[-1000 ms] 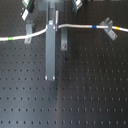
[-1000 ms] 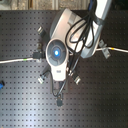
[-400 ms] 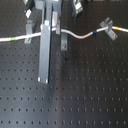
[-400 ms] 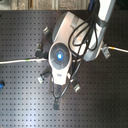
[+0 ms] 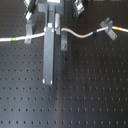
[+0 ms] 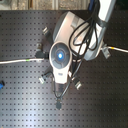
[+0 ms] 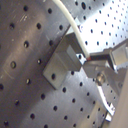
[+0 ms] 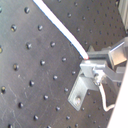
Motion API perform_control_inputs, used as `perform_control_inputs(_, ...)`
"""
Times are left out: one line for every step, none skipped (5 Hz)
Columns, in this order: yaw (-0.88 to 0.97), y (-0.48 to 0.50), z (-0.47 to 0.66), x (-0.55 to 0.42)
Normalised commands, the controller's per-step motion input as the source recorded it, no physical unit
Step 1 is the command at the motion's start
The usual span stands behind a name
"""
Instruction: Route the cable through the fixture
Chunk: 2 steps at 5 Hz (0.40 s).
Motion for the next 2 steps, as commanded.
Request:
perform_control_inputs(-0.20, -0.104, 0.15, -0.049)
perform_control_inputs(-0.09, -0.002, 0.43, -0.133)
